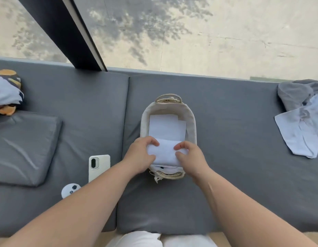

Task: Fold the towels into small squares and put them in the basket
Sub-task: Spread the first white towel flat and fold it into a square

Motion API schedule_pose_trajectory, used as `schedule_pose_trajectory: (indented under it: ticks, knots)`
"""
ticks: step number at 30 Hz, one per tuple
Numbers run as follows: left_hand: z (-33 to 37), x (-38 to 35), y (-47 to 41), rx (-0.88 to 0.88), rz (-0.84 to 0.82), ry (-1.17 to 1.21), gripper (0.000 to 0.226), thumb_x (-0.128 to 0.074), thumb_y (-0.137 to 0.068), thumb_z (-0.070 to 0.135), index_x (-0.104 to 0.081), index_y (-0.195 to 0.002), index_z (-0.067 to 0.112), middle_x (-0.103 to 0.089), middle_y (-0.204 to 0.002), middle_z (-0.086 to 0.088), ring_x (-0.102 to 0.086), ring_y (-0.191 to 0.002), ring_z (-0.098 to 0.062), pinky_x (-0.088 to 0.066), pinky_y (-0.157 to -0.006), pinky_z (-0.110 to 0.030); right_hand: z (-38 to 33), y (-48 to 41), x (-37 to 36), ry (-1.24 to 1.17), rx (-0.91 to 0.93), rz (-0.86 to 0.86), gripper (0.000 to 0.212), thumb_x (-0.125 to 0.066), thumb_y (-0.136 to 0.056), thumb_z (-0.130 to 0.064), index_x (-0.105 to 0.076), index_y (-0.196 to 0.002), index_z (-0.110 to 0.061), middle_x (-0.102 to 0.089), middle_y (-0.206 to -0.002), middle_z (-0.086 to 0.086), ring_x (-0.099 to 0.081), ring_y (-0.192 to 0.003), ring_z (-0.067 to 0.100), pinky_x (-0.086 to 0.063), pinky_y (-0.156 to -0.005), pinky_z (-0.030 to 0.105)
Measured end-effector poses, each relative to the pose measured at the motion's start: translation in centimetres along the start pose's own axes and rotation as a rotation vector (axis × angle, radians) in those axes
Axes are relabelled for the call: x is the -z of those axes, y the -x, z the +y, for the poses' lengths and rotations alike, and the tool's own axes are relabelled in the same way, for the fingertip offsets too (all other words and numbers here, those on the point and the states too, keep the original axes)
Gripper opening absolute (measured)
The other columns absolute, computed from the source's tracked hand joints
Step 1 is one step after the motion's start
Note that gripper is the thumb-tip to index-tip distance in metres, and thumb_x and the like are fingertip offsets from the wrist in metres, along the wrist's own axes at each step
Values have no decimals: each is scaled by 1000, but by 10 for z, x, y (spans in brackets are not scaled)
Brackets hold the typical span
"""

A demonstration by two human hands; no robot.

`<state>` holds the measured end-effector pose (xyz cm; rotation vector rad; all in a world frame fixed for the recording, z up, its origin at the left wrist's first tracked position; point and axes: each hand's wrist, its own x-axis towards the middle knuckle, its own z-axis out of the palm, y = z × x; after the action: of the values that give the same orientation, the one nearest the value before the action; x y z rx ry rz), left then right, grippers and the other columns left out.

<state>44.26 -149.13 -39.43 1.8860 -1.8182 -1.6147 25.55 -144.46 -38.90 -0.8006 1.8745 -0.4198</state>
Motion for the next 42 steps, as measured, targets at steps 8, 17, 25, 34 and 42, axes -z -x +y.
schedule_pose_trajectory:
  ticks: [8, 17, 25, 34, 42]
  knots:
    - [-12, -29, -29, -71, -25, -359, 35, -57, -89, 13, -57, -119, 31, -42, -136, -3, -50, -115, -27, -46, -90, -34, 19, -45, -18, 152, -62, -17, 25, -51, -91, -7, -63, -91, -29, -57, -113, -2, -56, -85, 19, -41, -59, 24]
    - [-16, -51, -15, -282, -165, -1002, 27, -46, -93, 30, -59, -115, 19, -51, -114, -1, -48, -108, -23, -33, -97, -35, 24, -66, -31, 336, -38, -92, 36, -45, -89, 4, -67, -99, -23, -49, -125, -4, -52, -96, 18, -39, -80, 23]
    - [-21, -49, -13, -195, -472, -1090, 81, 0, -95, 65, -27, -156, 19, -11, -167, 0, -8, -153, -17, 7, -122, -52, 47, -42, -25, 1040, 525, -149, 26, -62, -85, -14, -63, -111, -11, -36, -149, 13, -37, -134, 35, -34, -109, 41]
    - [-9, -37, -21, -208, -572, -1246, 78, -1, -99, 63, -24, -157, 17, 0, -167, 4, -2, -154, -16, 9, -121, -55, 30, -41, 6, 1491, 526, -486, 41, -47, -94, -15, -51, -135, -14, -49, -132, 5, -48, -122, 28, -38, -103, 35]
    - [-7, -37, -30, -173, -617, -1338, 76, 0, -98, 63, -23, -158, 22, 1, -167, 6, 2, -154, -17, 16, -117, -59, 18, -44, -2, 1771, 476, -585, 52, -39, -100, -27, -41, -150, -14, -33, -157, 8, -9, -151, 34, -16, -121, 48]
